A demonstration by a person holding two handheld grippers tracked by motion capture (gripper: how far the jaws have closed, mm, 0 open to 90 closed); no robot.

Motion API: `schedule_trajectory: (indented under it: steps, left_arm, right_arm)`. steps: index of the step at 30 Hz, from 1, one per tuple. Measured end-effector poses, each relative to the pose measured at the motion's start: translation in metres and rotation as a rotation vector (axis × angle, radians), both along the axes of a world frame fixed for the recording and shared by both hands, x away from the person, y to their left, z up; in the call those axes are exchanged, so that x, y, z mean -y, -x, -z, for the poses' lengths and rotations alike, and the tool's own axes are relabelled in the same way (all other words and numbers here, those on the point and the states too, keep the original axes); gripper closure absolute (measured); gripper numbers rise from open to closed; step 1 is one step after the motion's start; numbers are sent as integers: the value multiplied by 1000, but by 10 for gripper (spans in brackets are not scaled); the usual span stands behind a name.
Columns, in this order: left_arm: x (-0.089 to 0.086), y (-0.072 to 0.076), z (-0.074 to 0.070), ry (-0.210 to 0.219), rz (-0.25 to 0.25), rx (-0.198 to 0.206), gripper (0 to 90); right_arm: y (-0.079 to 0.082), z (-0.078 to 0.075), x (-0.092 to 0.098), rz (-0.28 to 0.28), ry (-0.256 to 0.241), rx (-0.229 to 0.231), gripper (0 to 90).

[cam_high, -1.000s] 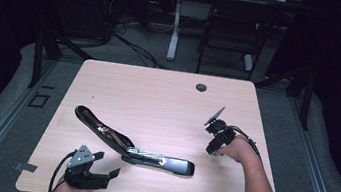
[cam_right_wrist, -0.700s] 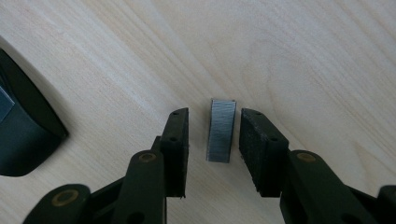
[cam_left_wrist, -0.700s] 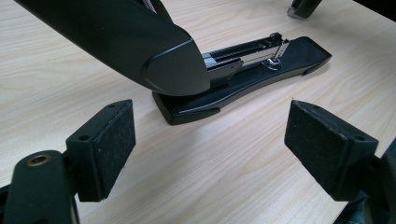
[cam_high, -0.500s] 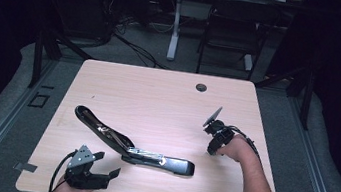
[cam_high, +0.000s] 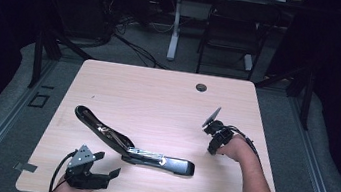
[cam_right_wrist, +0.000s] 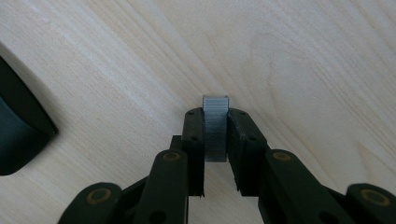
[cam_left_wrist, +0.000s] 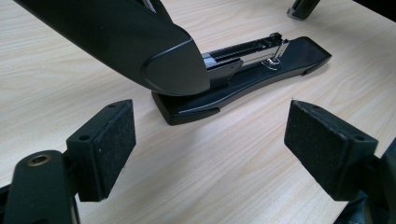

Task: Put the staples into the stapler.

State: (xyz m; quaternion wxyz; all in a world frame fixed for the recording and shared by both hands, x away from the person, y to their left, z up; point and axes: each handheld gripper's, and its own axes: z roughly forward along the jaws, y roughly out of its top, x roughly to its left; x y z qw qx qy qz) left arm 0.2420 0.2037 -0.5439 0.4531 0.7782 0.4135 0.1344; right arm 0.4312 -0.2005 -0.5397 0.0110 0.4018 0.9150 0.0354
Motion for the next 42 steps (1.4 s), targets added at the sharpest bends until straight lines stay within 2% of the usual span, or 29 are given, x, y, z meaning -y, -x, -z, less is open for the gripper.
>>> schedule_trajectory:
  steps: [2,3,4,5,6,7,8,11,15,17,18,19,20,22,24,27,30,32,35,38,42]
  left_arm:
    - [0,0,0,-1,-1,0,167]
    - [0,0,0,0,-1,-1,167]
    - [0,0,0,0,-1,-2,167]
    - [0,0,0,-2,0,-1,167]
    - [0,0,0,0,-1,-2,167]
    - [0,0,0,0,-2,-1,167]
    - [0,0,1,0,-2,-1,167]
    - [0,0,0,-4,2,-8,167]
    - [0,0,1,0,-3,-2,167]
    - [0,0,0,-4,1,-8,167]
    - [0,0,1,0,-2,-4,167]
    - [0,0,0,-7,1,-11,167]
    - [0,-1,0,-7,1,-11,167]
    - [0,-1,0,-4,3,-9,167]
    - [0,-1,0,-3,2,-8,167]
    - [0,-1,0,-3,1,-9,167]
    - [0,-1,0,-3,2,-9,167]
    - [0,-1,0,-6,0,-8,167]
    - [0,-1,0,-1,-3,-5,167]
    - [0,-1,0,-4,-6,-4,167]
    - [0,-1,0,-5,-5,-5,167]
  right_arm:
    - [0,0,0,-3,1,0,776]
    - [1,1,0,9,-15,10,776]
    - [0,0,0,-10,5,-2,776]
    - [2,3,-1,24,-34,23,777]
    - [3,4,-1,34,-47,34,777]
    - [1,0,-1,-2,-7,2,777]
    - [3,3,-1,16,-36,22,777]
    - [1,-1,-1,-18,-3,-1,778]
    - [2,-3,-1,-36,-7,11,778]
    - [4,-4,-1,-30,-27,19,779]
    - [4,-7,-1,-54,-18,16,779]
    - [5,-6,-1,-59,-36,36,779]
    - [6,-9,-2,-62,-34,25,778]
    - [7,-10,-2,-84,-38,41,778]
    - [9,-14,-4,-96,-45,35,779]
    - [12,-20,-8,-143,-42,40,778]
    - [15,-22,-11,-159,-72,43,778]
    - [17,-26,-13,-189,-56,47,778]
    - [20,-28,-15,-203,-74,56,778]
    - [21,-33,-17,-240,-58,55,778]
    - [27,-36,-22,-269,-84,50,777]
